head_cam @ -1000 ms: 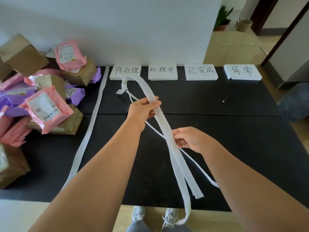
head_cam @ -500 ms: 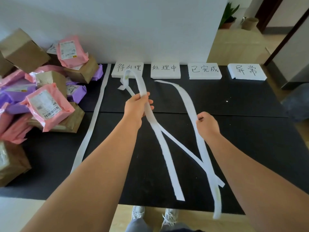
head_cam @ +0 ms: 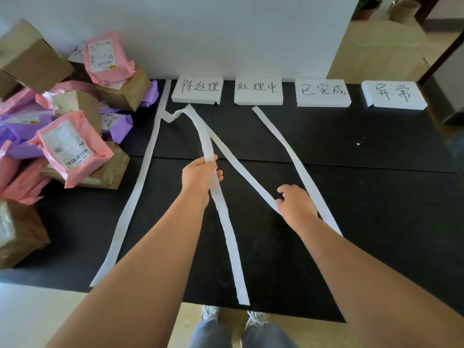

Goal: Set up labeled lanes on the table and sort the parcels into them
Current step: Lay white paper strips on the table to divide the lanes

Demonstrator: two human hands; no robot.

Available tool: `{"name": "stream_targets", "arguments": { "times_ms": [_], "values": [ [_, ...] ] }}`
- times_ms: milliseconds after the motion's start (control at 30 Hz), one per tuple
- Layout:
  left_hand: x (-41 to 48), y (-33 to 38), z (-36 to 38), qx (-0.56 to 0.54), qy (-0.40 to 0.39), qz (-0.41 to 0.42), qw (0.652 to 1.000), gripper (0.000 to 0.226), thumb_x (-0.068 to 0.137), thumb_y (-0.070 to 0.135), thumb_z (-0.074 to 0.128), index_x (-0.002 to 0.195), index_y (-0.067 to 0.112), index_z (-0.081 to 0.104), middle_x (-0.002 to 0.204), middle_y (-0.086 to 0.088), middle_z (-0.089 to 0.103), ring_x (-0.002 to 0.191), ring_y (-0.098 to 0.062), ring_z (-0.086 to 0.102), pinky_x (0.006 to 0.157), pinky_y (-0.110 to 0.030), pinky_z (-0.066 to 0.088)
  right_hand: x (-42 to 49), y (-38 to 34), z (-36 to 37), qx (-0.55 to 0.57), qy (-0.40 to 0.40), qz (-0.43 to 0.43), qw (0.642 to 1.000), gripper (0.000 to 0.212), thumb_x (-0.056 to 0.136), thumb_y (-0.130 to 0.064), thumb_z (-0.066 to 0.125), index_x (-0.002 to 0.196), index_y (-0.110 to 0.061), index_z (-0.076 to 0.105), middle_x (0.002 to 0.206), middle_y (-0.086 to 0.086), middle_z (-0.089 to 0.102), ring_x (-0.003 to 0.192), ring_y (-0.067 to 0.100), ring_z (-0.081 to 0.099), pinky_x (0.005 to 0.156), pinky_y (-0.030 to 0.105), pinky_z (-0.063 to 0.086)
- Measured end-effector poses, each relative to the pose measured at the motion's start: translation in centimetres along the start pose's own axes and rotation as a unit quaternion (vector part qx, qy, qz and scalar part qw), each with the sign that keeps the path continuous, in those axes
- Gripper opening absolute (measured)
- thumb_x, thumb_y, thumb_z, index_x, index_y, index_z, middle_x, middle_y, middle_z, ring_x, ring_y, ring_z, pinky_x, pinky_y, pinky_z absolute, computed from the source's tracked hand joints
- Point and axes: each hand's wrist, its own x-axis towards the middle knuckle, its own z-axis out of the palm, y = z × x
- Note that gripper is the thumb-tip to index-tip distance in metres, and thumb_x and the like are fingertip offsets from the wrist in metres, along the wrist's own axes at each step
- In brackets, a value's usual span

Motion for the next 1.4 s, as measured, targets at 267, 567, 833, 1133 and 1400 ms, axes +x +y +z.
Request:
{"name": "stream_targets", "arguments": {
  "times_ms": [267, 567, 833, 1133, 1400],
  "values": [
    [0.6, -1.8, -0.1, 0.072, -0.037, 0.024, 0.996, 0.022, 0.090, 0.011, 0.070, 0.107, 0.023, 0.074, 0.099, 0.005, 0.069, 0.090, -0.011, 0.063, 0.074, -0.021, 0.052, 1.2, -0.7, 3.2, -0.066, -0.032, 0.011, 0.997, 0.044, 0.096, -0.022, 0.062, 0.136, -0.019, 0.047, 0.131, 0.006, 0.049, 0.114, 0.020, 0.056, 0.086, 0.034, 0.056],
    [0.7, -1.7, 0.2, 0.095, -0.055, 0.053, 0.993, 0.026, 0.094, 0.004, 0.062, 0.109, 0.022, 0.074, 0.104, 0.005, 0.068, 0.096, -0.015, 0.064, 0.087, -0.028, 0.057, 1.0, 0.4, 0.4, 0.093, 0.127, 0.056, 0.986, 0.005, 0.100, -0.018, 0.054, 0.103, -0.015, 0.053, 0.097, 0.003, 0.058, 0.086, 0.021, 0.062, 0.074, 0.038, 0.057],
    [-0.6, -0.6, 2.4, 0.104, -0.087, 0.078, 0.988, 0.026, 0.095, 0.005, 0.062, 0.112, 0.020, 0.074, 0.109, 0.007, 0.067, 0.098, -0.013, 0.063, 0.086, -0.027, 0.056, 0.4, 4.9, -3.3, 0.156, 0.144, 0.208, 0.955, 0.016, 0.098, -0.012, 0.055, 0.113, -0.010, 0.051, 0.109, 0.013, 0.060, 0.091, 0.029, 0.065, 0.076, 0.044, 0.058],
    [-1.3, 0.8, 3.0, 0.162, -0.140, 0.116, 0.970, 0.027, 0.095, 0.003, 0.060, 0.110, 0.021, 0.074, 0.102, 0.008, 0.066, 0.092, -0.009, 0.062, 0.074, -0.019, 0.052, 0.2, 2.9, -6.0, 0.179, 0.141, 0.115, 0.967, 0.034, 0.099, -0.014, 0.054, 0.134, -0.014, 0.053, 0.124, 0.009, 0.057, 0.098, 0.019, 0.056, 0.076, 0.033, 0.049],
    [-0.4, 0.5, 1.4, 0.288, -0.171, 0.159, 0.929, 0.025, 0.096, 0.007, 0.055, 0.101, 0.020, 0.076, 0.104, -0.004, 0.072, 0.092, -0.022, 0.065, 0.082, -0.032, 0.055, 1.8, -9.3, -11.0, 0.432, 0.012, -0.045, 0.901, 0.018, 0.100, -0.035, 0.049, 0.104, -0.025, 0.063, 0.099, -0.004, 0.071, 0.097, 0.014, 0.065, 0.095, 0.036, 0.053]
  ]
}}
